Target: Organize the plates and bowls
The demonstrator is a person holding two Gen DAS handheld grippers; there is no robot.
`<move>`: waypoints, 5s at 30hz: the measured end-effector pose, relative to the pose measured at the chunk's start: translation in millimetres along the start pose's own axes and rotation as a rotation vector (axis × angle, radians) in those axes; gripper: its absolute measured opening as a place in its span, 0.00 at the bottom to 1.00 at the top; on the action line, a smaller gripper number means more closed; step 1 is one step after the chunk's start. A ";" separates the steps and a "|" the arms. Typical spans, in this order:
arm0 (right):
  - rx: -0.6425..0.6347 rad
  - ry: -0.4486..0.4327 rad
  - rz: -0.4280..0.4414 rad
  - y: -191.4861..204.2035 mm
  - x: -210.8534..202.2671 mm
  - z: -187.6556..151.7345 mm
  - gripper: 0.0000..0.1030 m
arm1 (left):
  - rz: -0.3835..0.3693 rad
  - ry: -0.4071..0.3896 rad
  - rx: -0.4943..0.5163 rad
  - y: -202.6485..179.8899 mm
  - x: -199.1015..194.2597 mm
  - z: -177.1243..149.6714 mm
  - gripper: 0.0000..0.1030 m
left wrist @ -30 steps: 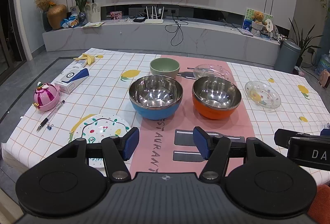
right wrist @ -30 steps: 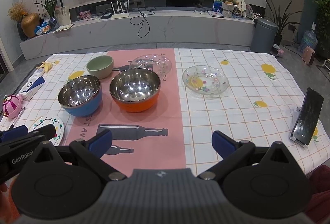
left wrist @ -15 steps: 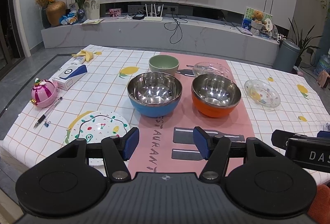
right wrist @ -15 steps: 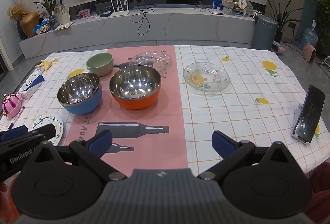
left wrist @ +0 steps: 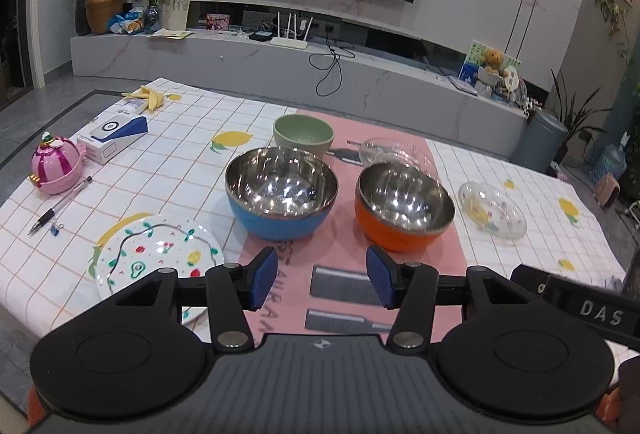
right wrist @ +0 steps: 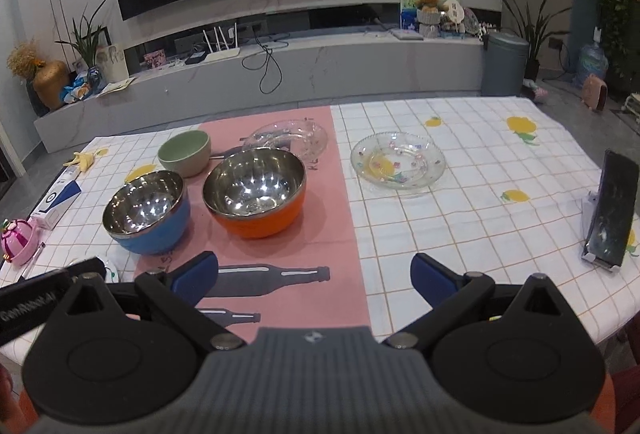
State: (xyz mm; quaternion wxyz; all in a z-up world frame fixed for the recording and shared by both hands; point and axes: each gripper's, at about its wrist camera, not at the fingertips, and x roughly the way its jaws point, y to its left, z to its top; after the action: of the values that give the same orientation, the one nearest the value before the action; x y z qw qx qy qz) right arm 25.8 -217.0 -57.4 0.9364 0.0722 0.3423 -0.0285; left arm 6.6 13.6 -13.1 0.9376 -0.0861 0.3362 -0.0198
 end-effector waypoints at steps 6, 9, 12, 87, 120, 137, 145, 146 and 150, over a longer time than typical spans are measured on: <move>-0.017 0.007 -0.012 -0.4 24.6 16.7 0.97 | -0.024 0.005 0.034 -13.2 23.2 17.0 0.61; -0.014 0.027 0.002 -1.8 40.7 28.0 0.97 | -0.037 0.018 0.022 -18.4 40.7 25.7 0.67; 0.001 0.047 0.002 -3.4 60.3 37.6 0.97 | -0.067 0.062 -0.014 -19.1 61.4 33.8 0.67; 0.080 0.348 0.226 1.9 64.5 -26.5 0.14 | -0.058 0.327 -0.161 10.9 53.1 -34.3 0.18; 0.050 0.139 0.178 26.9 49.3 14.5 0.69 | -0.005 0.141 -0.224 51.9 42.3 13.8 0.61; -0.002 0.209 0.180 95.9 130.4 52.9 0.69 | 0.046 0.116 -0.343 99.8 105.9 46.9 0.55; 0.016 0.258 0.204 113.7 166.1 57.3 0.61 | 0.047 0.145 -0.390 109.3 135.9 47.1 0.42; 0.018 0.260 0.205 115.1 168.7 57.6 0.60 | 0.047 0.147 -0.390 109.6 138.8 47.2 0.40; 0.012 0.267 0.196 120.1 178.5 57.1 0.46 | 0.046 0.160 -0.391 110.3 148.8 46.9 0.31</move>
State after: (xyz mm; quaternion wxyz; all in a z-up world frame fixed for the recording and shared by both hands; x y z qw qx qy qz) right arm 210.9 -107.9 -115.5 0.8804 0.1141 0.4549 0.0709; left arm 149.0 114.9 -90.1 0.8735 -0.2571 0.4089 0.0605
